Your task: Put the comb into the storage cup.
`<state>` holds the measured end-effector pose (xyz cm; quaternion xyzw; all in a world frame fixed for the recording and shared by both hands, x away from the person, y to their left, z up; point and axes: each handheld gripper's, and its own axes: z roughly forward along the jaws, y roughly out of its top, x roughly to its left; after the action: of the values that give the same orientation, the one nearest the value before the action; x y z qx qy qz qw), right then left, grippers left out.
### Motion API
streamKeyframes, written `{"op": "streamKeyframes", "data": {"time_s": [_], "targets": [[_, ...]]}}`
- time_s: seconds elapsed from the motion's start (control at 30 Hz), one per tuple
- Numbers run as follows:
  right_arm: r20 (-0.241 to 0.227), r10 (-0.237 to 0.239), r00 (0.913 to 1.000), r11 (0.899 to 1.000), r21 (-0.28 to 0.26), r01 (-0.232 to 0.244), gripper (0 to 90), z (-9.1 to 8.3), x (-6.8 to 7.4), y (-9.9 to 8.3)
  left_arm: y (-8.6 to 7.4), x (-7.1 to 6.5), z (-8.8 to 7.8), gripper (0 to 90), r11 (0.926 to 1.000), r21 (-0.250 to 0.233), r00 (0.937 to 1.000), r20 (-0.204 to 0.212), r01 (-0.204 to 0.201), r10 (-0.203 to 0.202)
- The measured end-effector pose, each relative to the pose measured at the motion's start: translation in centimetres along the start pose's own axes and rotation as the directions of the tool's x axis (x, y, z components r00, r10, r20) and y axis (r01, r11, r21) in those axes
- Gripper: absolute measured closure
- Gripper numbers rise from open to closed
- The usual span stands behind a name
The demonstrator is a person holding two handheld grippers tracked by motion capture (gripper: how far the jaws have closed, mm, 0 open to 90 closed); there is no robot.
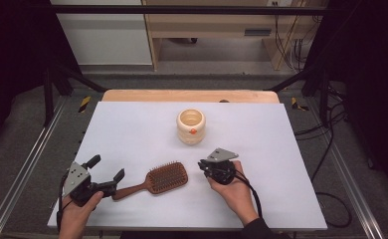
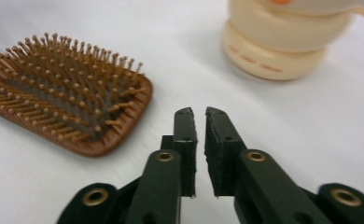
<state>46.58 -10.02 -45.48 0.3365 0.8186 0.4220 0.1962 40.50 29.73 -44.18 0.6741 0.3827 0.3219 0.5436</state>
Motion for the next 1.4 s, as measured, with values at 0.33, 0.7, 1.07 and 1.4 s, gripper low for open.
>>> {"op": "streamKeyframes", "data": {"time_s": [0.33, 0.7, 1.07, 1.4], "targets": [[0.1, 0.1, 0.99, 0.989, -0.122, -0.088, 46.5, -5.8, -3.0, -2.9, -0.1, -0.6, 0.0, 3.1, 0.9986, 0.05, 0.9996, 0.024, -0.014, 0.013], [0.175, 0.199, 0.9642, 0.963, -0.219, -0.159, 8.9, -8.2, -6.4, -5.4, 1.0, -2.1, 0.6, 3.4, 0.9836, 0.164, 0.9932, 0.101, -0.075, 0.059], [0.152, 0.19, 0.9699, 0.955, -0.259, -0.146, 7.7, -8.9, -6.9, -6.0, 2.8, -3.3, 2.1, 4.9, 0.9418, 0.297, 0.9807, 0.159, -0.157, 0.114], [0.157, 0.194, 0.9685, 0.951, -0.271, -0.146, 7.2, -9.2, -6.8, -6.0, 3.7, -3.4, 2.7, 4.8, 0.9037, 0.371, 0.9679, 0.205, -0.214, 0.145]]}}
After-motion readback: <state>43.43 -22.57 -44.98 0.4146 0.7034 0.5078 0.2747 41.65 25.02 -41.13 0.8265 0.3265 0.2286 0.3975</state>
